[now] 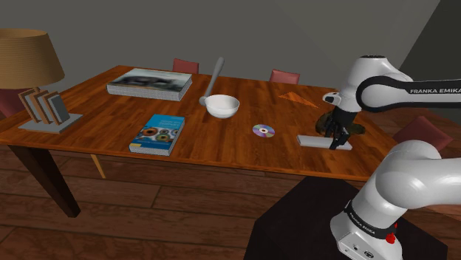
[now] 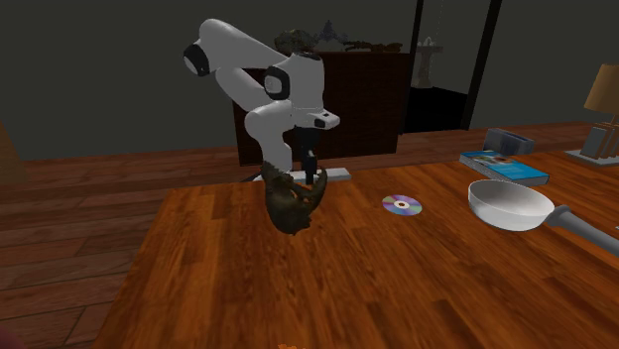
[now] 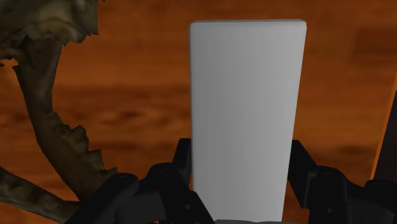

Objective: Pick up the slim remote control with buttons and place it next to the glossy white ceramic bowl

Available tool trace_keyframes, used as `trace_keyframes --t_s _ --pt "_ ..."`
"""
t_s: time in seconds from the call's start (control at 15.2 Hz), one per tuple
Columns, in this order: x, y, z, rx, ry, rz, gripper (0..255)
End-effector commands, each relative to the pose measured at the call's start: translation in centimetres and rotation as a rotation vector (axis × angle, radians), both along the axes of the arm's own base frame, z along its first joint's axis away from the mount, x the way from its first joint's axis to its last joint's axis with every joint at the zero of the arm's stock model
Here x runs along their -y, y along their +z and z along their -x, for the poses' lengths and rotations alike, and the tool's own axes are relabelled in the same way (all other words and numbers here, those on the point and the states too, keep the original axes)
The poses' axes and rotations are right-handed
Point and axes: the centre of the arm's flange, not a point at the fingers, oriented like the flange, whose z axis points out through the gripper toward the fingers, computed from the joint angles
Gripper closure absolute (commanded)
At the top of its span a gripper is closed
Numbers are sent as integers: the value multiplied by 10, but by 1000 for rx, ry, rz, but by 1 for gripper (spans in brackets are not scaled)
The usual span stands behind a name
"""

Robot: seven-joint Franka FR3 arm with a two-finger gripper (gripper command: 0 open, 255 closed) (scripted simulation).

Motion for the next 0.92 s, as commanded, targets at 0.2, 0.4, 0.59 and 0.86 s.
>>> trace_keyframes --t_s 0.2,0.4,0.59,0.86 --pt "-1 26 0 0 0 0 255" --pt "-1 41 0 0 0 0 255" --pt "-1 57 0 0 0 0 255" --pt "-1 78 0 0 0 0 255"
